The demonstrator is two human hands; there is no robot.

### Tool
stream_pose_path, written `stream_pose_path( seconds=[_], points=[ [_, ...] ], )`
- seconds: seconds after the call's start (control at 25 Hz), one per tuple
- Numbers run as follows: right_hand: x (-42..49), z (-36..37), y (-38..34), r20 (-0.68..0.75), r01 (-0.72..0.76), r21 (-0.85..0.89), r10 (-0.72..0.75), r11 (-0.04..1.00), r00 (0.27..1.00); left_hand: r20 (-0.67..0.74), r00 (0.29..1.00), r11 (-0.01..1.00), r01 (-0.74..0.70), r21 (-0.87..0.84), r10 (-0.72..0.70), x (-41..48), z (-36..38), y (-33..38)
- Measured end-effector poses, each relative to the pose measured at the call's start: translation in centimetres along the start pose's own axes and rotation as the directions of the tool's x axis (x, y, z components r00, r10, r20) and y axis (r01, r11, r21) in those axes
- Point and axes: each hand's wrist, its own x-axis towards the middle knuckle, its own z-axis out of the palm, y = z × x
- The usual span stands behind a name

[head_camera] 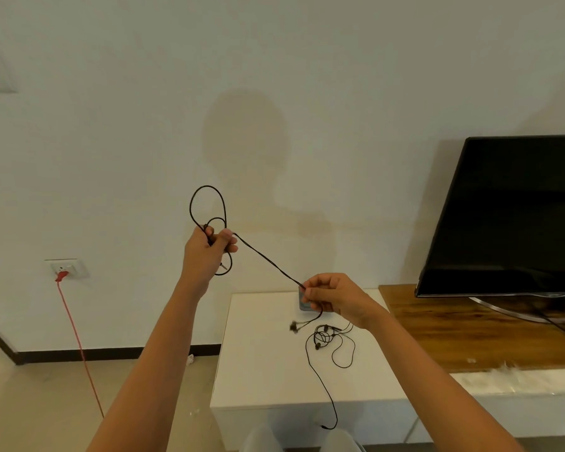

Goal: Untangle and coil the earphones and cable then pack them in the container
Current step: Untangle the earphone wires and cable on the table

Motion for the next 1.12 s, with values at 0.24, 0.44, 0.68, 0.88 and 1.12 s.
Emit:
stream_pose_path(
  seconds=[0.24, 0.44, 0.68, 0.88, 1.12],
  points=[
    [-0.5, -0.8, 2.1, -0.009, -0.067, 0.012, 0.067, 0.998, 0.998, -0.037, 0.999, 1.0, 0.009, -0.024, -0.01, 0.5, -0.7, 0.2],
    [-1.0, -1.1, 3.4, 0.03, -0.1, 0.035, 0.099, 0.994, 0.995, -0.061, 0.998, 1.0, 0.004, -0.005, -0.005, 1.0, -1.3, 0.5],
    [-1.1, -0.6, 3.2, 0.031, -0.105, -0.066, 0.108, 0.992, 0.994, -0.065, 0.998, 1.0, 0.001, 0.014, 0.0, 1.1, -1.3, 0.4],
    [-0.9, -0.6, 3.1, 0.019, -0.095, -0.054, 0.096, 0.994, 0.995, -0.074, 0.997, 0.999, 0.0, 0.032, 0.003, 1.2, -1.9, 0.6],
    [-0.6, -0.9, 2.9, 0.052, -0.051, -0.138, 0.058, 0.989, 0.997, -0.084, 0.996, 0.998, -0.007, 0.065, 0.012, 1.0, -2.0, 0.6]
  ],
)
